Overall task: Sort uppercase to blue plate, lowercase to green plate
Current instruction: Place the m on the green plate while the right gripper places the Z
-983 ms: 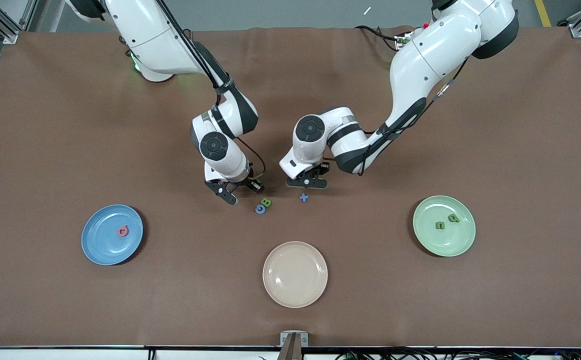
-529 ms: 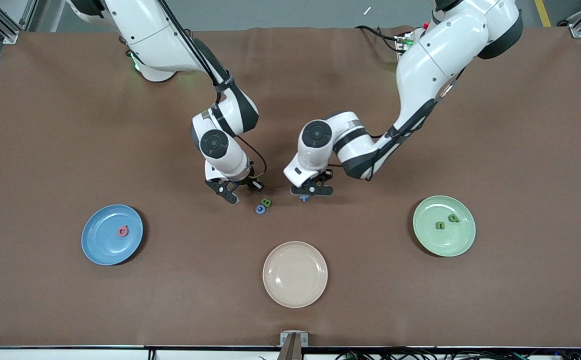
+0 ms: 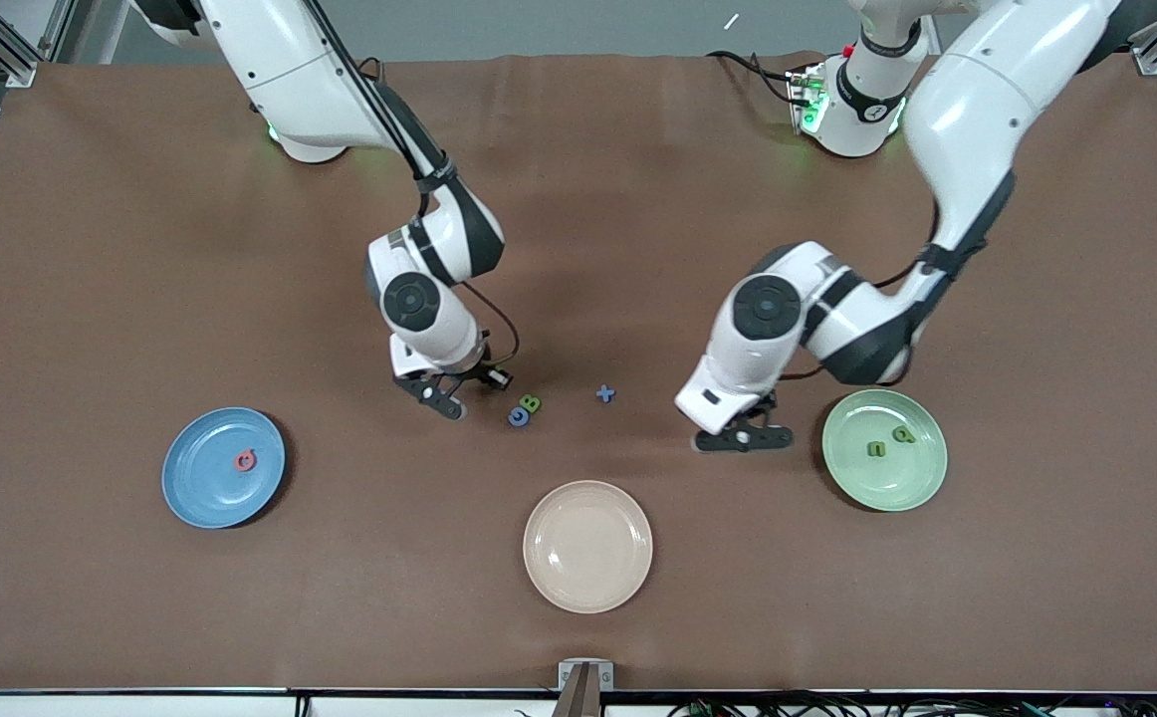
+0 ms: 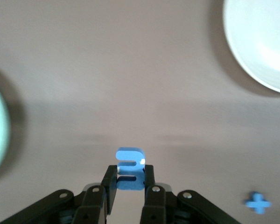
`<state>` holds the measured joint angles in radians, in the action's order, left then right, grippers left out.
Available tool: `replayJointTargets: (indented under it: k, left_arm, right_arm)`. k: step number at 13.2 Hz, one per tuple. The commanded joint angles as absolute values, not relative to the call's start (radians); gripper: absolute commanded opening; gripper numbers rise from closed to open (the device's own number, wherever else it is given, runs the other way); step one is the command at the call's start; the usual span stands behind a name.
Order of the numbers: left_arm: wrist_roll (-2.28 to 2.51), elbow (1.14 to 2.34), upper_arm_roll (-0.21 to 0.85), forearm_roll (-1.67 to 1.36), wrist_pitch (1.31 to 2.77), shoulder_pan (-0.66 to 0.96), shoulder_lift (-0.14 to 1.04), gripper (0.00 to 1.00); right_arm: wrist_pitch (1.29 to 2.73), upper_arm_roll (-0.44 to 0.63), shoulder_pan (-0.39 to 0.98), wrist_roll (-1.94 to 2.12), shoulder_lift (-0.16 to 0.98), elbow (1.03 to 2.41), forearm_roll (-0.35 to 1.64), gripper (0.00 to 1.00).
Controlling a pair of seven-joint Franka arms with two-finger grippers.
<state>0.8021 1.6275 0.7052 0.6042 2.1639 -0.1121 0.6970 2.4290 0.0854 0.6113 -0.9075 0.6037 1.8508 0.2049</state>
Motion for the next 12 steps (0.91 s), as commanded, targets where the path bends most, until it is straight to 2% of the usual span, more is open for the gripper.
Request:
replayJointTargets:
  k: [1, 3, 8, 12]
  left_arm:
    - [0.624, 1.649, 0.776, 0.612, 2.111, -0.279, 0.676, 0.06]
    - [0.491, 1.652, 0.788, 0.612, 2.063, -0.375, 0.676, 0.06]
    - [0.310, 1.654, 0.769, 0.627, 2.020, -0.479, 0.692, 0.11]
    - [0.310, 1.704, 0.726, 0.627, 2.036, -0.491, 0.724, 0.12]
  right_arm:
    - [2.382, 0.202, 0.592, -0.658, 0.584, 1.839, 0.204, 0.06]
    - [2.382, 0.279, 0.551, -0.431, 0.587, 1.838, 0.204, 0.06]
    - [2.384, 0.285, 0.332, -0.021, 0.589, 1.836, 0.207, 0.06]
    - [2.387, 0.284, 0.247, 0.139, 0.595, 1.829, 0.207, 0.09]
